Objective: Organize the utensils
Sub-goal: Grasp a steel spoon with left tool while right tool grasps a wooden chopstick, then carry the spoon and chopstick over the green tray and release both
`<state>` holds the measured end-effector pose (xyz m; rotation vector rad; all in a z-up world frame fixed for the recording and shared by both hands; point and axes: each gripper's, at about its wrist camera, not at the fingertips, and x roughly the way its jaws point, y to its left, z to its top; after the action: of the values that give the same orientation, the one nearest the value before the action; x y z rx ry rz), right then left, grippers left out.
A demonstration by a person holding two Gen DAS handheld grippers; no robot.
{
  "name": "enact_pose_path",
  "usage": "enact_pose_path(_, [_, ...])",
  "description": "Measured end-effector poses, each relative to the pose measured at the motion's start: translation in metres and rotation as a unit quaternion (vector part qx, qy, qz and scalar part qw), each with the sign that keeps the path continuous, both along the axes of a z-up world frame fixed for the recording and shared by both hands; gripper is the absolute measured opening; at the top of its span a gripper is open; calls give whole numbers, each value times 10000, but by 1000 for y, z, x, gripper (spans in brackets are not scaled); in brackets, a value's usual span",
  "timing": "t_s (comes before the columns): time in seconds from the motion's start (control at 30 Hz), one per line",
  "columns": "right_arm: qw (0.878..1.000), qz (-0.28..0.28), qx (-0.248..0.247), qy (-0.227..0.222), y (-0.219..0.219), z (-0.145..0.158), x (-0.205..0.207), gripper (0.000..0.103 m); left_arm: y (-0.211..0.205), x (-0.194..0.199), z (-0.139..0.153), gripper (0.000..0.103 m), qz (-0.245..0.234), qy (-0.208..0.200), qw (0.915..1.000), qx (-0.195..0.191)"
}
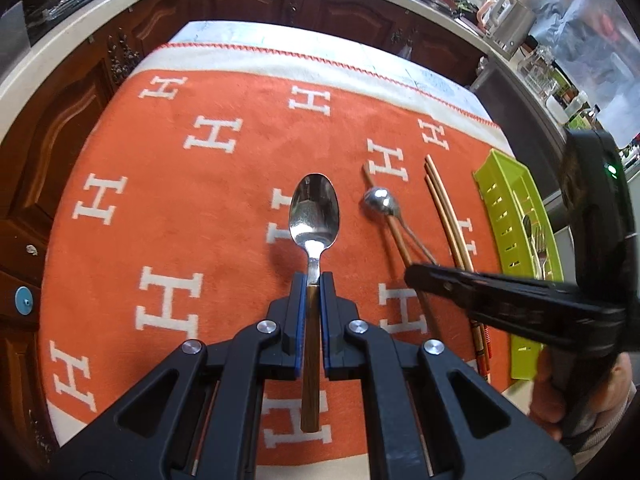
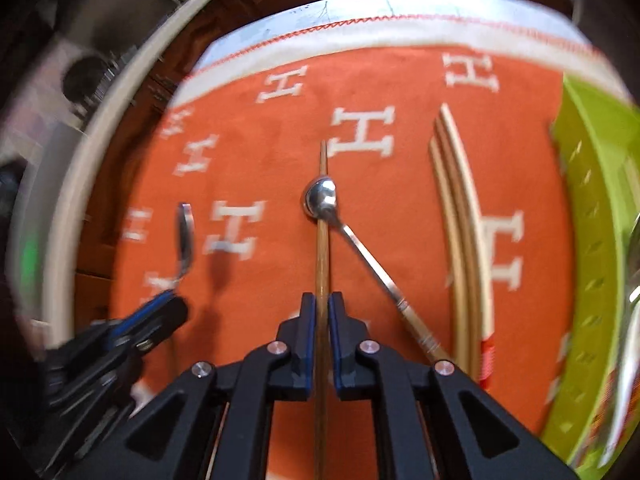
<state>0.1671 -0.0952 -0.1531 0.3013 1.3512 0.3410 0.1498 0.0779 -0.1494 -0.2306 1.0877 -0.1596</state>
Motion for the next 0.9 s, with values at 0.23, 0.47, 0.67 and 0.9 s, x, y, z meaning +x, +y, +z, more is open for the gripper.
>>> enact_pose_path(0.23, [9953,-129,959,-56,-14,35,-24,6,7,-11,24,4,93,-217,9997,-39])
enact_pose_path(0.47, [9914,-180,1153,-595,-29,78,-52,6,-9,-19,55,4,-81,-435,9990,-101])
enact_pose_path(0.67, [9875,-520,1029,-1077,-68,109,-70,6,-44,-20,83,4,-507,-504,9970,-301])
enact_pose_path(0.9, [9814,-1096,402,-1524,-133,130,-85,6,-118,-16,109,4,-1162,-423,9904,-613])
